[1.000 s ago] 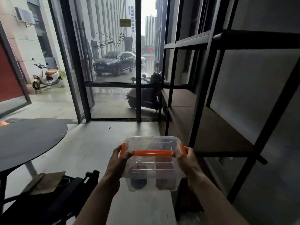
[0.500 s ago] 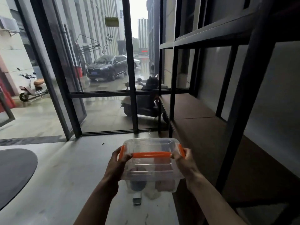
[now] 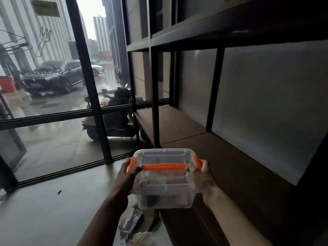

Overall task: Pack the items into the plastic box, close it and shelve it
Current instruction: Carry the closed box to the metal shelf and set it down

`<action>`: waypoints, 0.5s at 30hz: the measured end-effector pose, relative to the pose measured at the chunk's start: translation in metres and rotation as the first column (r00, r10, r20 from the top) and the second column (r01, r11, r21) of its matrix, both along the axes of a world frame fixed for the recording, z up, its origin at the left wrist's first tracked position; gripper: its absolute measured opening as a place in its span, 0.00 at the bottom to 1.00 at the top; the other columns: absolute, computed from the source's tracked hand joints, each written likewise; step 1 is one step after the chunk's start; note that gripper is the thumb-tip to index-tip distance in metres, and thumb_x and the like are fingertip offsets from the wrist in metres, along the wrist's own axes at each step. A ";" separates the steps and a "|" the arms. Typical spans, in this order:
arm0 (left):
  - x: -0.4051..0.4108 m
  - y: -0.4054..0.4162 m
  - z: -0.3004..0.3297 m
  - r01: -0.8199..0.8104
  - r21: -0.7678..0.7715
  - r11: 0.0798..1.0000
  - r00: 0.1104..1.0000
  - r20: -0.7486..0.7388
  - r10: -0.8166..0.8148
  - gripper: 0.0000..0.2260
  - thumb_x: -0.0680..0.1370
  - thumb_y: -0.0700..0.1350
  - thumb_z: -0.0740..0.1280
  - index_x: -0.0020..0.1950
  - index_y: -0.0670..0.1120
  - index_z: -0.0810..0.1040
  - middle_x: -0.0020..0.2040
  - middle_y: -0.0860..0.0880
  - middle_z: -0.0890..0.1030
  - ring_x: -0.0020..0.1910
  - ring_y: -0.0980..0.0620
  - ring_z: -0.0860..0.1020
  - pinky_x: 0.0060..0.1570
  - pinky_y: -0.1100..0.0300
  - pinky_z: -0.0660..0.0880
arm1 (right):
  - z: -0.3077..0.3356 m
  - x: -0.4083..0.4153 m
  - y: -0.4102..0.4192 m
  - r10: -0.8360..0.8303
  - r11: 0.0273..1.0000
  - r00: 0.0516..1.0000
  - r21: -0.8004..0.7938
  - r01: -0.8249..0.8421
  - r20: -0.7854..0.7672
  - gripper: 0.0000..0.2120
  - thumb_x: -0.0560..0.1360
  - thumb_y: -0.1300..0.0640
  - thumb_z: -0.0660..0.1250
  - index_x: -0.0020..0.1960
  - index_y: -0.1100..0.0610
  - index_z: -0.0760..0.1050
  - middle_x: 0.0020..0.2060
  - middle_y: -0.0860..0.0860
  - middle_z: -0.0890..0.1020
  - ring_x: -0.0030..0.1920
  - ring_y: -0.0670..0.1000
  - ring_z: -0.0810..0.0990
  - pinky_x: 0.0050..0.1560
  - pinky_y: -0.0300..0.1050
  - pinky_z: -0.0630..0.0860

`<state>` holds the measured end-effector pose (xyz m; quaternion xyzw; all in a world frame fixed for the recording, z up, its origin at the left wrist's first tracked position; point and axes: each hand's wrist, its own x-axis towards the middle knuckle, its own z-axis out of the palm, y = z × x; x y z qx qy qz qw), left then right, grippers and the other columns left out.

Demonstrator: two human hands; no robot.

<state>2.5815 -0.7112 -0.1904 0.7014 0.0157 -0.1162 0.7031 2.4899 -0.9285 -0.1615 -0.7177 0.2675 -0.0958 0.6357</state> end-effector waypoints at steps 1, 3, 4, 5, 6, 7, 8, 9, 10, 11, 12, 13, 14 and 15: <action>0.022 -0.011 0.002 0.043 0.003 0.999 0.999 0.009 -0.043 0.26 0.80 0.49 0.71 0.77 0.54 0.68 0.67 0.43 0.79 0.61 0.40 0.81 0.49 0.43 0.82 | 0.000 0.015 -0.006 -0.035 0.999 0.999 -0.007 0.035 -0.005 0.26 0.77 0.47 0.65 0.72 0.50 0.62 0.53 0.53 0.77 0.53 0.55 0.78 0.51 0.55 0.78; 0.064 -0.032 0.006 0.137 -0.004 0.991 0.990 0.031 -0.137 0.26 0.79 0.49 0.71 0.76 0.54 0.68 0.66 0.44 0.79 0.61 0.41 0.81 0.50 0.42 0.82 | -0.002 0.045 -0.019 -0.124 0.992 0.992 -0.014 0.123 -0.014 0.26 0.77 0.46 0.65 0.72 0.50 0.62 0.52 0.53 0.76 0.52 0.54 0.78 0.49 0.54 0.77; 0.086 -0.043 0.006 0.185 -0.004 0.983 0.982 0.027 -0.185 0.28 0.79 0.49 0.71 0.77 0.54 0.67 0.67 0.44 0.78 0.61 0.41 0.80 0.54 0.40 0.82 | -0.001 0.057 -0.025 -0.174 0.985 0.985 -0.012 0.173 -0.020 0.26 0.77 0.46 0.65 0.72 0.51 0.62 0.50 0.51 0.76 0.50 0.53 0.77 0.49 0.54 0.76; 0.105 -0.055 0.008 0.231 0.001 0.973 0.973 0.023 -0.231 0.28 0.79 0.49 0.71 0.77 0.54 0.67 0.67 0.44 0.78 0.61 0.41 0.80 0.57 0.38 0.81 | 0.001 0.067 -0.031 -0.223 0.975 0.974 -0.007 0.223 -0.028 0.27 0.77 0.47 0.65 0.72 0.51 0.62 0.49 0.51 0.75 0.49 0.52 0.76 0.49 0.54 0.76; 0.123 -0.067 0.008 0.276 0.004 0.961 0.961 0.018 -0.276 0.28 0.79 0.49 0.72 0.77 0.54 0.67 0.67 0.44 0.78 0.61 0.41 0.80 0.59 0.37 0.80 | 0.002 0.076 -0.037 -0.263 0.965 0.964 0.001 0.263 -0.036 0.28 0.78 0.48 0.64 0.74 0.52 0.61 0.49 0.50 0.74 0.48 0.51 0.76 0.48 0.53 0.76; 0.140 -0.079 0.010 0.316 0.003 0.949 0.949 0.020 -0.316 0.27 0.79 0.48 0.72 0.77 0.54 0.67 0.67 0.44 0.78 0.62 0.41 0.80 0.60 0.36 0.79 | 0.004 0.083 -0.043 -0.290 0.956 0.955 0.018 0.292 -0.053 0.30 0.79 0.49 0.64 0.76 0.53 0.58 0.51 0.51 0.75 0.49 0.52 0.76 0.48 0.53 0.75; 0.156 -0.093 0.010 0.352 -0.005 0.936 0.936 0.021 -0.352 0.28 0.79 0.48 0.72 0.77 0.54 0.67 0.67 0.44 0.78 0.62 0.41 0.80 0.60 0.36 0.80 | 0.007 0.089 -0.048 -0.313 0.948 0.947 0.041 0.316 -0.069 0.33 0.80 0.49 0.63 0.80 0.53 0.52 0.59 0.55 0.74 0.55 0.54 0.76 0.53 0.54 0.75; 0.169 -0.109 0.012 0.391 -0.008 0.920 0.920 0.020 -0.391 0.28 0.79 0.48 0.72 0.78 0.54 0.68 0.67 0.44 0.79 0.61 0.41 0.81 0.60 0.37 0.80 | 0.009 0.092 -0.054 -0.342 0.936 0.936 0.058 0.347 -0.084 0.37 0.81 0.49 0.62 0.82 0.51 0.45 0.70 0.58 0.69 0.65 0.58 0.73 0.61 0.57 0.71; 0.180 -0.126 0.012 0.443 -0.006 0.897 0.896 0.018 -0.443 0.27 0.79 0.47 0.72 0.77 0.54 0.69 0.66 0.45 0.79 0.60 0.43 0.82 0.58 0.39 0.81 | 0.008 0.094 -0.063 -0.386 0.917 0.918 0.067 0.392 -0.092 0.39 0.81 0.48 0.61 0.82 0.50 0.40 0.77 0.57 0.61 0.72 0.60 0.67 0.68 0.58 0.66; 0.186 -0.143 0.013 0.494 0.002 0.869 0.869 0.021 -0.494 0.25 0.79 0.47 0.72 0.75 0.53 0.70 0.64 0.47 0.80 0.58 0.45 0.82 0.55 0.42 0.83 | 0.007 0.092 -0.071 -0.427 0.898 0.899 0.075 0.435 -0.095 0.39 0.82 0.47 0.61 0.82 0.50 0.38 0.80 0.56 0.57 0.75 0.59 0.63 0.70 0.58 0.63; 0.188 -0.159 0.014 0.541 0.002 0.841 0.841 0.018 -0.541 0.23 0.80 0.47 0.71 0.73 0.54 0.70 0.61 0.49 0.80 0.57 0.46 0.82 0.51 0.46 0.83 | 0.006 0.089 -0.079 -0.477 0.871 0.875 0.084 0.483 -0.087 0.39 0.82 0.46 0.60 0.82 0.49 0.38 0.80 0.55 0.56 0.76 0.58 0.61 0.71 0.57 0.62; 0.186 -0.175 0.014 0.577 0.004 0.817 0.817 0.014 -0.577 0.22 0.80 0.47 0.71 0.72 0.54 0.70 0.60 0.50 0.80 0.56 0.47 0.82 0.51 0.46 0.83 | 0.006 0.084 -0.086 -0.519 0.847 0.852 0.094 0.524 -0.074 0.38 0.82 0.46 0.60 0.82 0.49 0.39 0.80 0.54 0.57 0.76 0.58 0.61 0.70 0.55 0.62; 0.185 -0.190 0.011 0.608 0.008 0.794 0.794 0.009 -0.608 0.24 0.79 0.47 0.72 0.73 0.53 0.70 0.61 0.49 0.81 0.57 0.46 0.82 0.53 0.45 0.83 | 0.004 0.077 -0.094 -0.560 0.819 0.825 0.100 0.565 -0.074 0.37 0.82 0.47 0.60 0.82 0.50 0.41 0.79 0.54 0.58 0.76 0.57 0.62 0.68 0.53 0.64; 0.182 -0.205 0.010 0.637 0.018 0.770 0.770 0.002 -0.638 0.27 0.78 0.48 0.74 0.75 0.52 0.70 0.63 0.47 0.81 0.58 0.44 0.82 0.57 0.42 0.82 | 0.003 0.069 -0.101 -0.599 0.792 0.797 0.092 0.604 -0.076 0.34 0.83 0.48 0.60 0.82 0.51 0.45 0.78 0.54 0.61 0.74 0.57 0.65 0.64 0.50 0.66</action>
